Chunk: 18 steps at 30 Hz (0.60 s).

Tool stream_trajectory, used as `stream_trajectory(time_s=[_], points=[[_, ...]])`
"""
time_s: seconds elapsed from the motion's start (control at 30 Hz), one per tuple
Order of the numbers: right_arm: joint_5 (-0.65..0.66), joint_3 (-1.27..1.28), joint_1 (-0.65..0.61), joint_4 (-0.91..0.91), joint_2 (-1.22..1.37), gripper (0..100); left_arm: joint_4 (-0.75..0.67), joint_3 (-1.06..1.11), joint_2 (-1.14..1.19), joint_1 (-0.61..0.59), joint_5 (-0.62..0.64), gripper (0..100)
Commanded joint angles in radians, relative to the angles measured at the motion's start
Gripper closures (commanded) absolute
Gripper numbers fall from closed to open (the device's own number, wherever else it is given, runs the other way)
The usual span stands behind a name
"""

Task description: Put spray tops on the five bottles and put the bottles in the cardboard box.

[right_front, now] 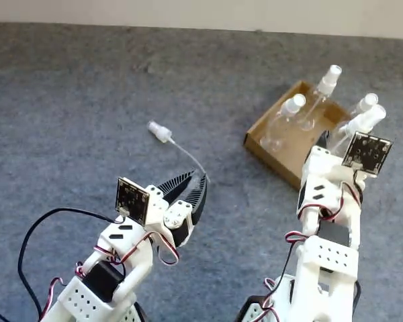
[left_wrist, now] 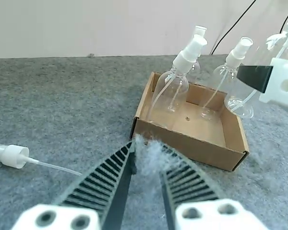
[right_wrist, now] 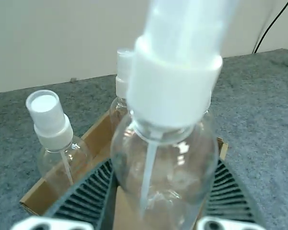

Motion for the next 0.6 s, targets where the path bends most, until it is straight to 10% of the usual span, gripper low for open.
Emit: stream_trajectory(time_s=[0.0,0.57], points=[[-0.006,0.001,-0.044,-0.041,-0.001,81.8,-0.025,0.018,-0.018,-0.019,0.009,99],[-0.003,0.001,-0.047,-0.041,0.001,81.8,-0.026,0.01,-0.018,-0.019,0.009,99]])
